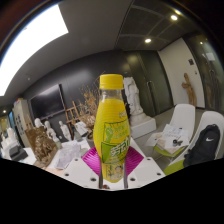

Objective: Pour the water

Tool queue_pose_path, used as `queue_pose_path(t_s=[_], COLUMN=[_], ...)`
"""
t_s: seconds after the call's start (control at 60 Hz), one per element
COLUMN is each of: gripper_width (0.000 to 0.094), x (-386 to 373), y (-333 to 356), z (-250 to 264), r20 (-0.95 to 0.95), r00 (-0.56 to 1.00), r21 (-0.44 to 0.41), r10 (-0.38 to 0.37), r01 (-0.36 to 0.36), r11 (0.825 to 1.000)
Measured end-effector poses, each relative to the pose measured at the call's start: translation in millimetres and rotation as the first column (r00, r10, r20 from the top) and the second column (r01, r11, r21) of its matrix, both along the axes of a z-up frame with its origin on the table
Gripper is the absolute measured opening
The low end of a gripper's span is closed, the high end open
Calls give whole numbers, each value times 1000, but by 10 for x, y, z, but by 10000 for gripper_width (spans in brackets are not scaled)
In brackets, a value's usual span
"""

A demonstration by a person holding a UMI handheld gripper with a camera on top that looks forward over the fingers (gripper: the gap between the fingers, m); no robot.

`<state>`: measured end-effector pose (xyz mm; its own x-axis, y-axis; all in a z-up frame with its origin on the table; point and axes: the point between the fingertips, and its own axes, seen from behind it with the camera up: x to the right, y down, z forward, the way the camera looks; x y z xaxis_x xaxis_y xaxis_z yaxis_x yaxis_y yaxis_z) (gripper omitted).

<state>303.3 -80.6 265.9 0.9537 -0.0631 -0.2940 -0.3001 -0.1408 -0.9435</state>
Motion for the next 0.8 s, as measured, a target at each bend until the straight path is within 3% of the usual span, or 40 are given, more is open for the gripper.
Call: queue_pose_path(t_s=[0.183, 0.517, 0.55, 0.667, 0.733, 0.767, 0.8], gripper_width=[274, 285, 289, 431, 497, 589, 764], x=[715, 998, 1014, 979, 988, 996, 996], y=[53, -103, -62, -121, -131, -167, -206], z=[-809, -2182, -2126, -2125, -2158, -2229, -2271], r20=[260, 231, 240, 262, 248, 238, 230], r00=[964, 971, 968, 962, 966, 968, 970], r21=[-113, -275, -240, -223, -246, -283, -312], r10=[-61, -62, -75, -72, -76, -77, -79], r01=[93, 127, 134, 133, 138, 145, 151], r11=[989, 953, 961, 966, 959, 948, 938])
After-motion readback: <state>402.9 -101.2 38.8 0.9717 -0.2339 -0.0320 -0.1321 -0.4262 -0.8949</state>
